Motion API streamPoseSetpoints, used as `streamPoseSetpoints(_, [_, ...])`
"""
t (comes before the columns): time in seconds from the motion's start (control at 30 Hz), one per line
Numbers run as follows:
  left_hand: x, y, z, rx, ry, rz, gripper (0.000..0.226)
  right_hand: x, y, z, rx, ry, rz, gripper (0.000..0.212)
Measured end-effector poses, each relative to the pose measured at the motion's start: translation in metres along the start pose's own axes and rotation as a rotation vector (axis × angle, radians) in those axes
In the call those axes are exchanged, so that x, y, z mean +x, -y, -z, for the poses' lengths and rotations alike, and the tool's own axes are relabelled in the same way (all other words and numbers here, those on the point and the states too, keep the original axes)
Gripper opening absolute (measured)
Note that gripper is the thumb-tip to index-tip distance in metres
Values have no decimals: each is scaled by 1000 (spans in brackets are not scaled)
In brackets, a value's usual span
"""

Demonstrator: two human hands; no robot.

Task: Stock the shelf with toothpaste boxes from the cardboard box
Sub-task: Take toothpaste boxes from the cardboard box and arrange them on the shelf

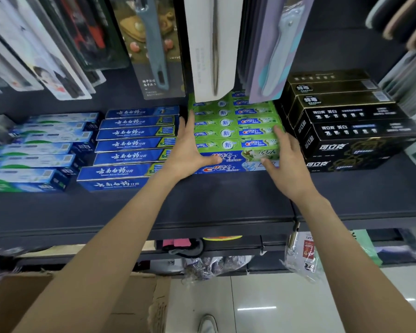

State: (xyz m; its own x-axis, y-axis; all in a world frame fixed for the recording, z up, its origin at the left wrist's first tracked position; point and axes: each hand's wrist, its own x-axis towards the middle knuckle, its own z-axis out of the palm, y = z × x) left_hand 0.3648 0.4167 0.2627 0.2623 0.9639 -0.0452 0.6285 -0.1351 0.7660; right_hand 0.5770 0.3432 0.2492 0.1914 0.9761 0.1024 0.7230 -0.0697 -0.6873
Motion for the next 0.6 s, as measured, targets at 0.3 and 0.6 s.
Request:
streamPoseSetpoints(0.3, [-117,29,50,331,-357,-171,38,-70,44,28,-201,44,120,52])
streamPoseSetpoints(0.6, [-171,99,126,245,-525,64,36,-96,125,-8,-247,220,309,29])
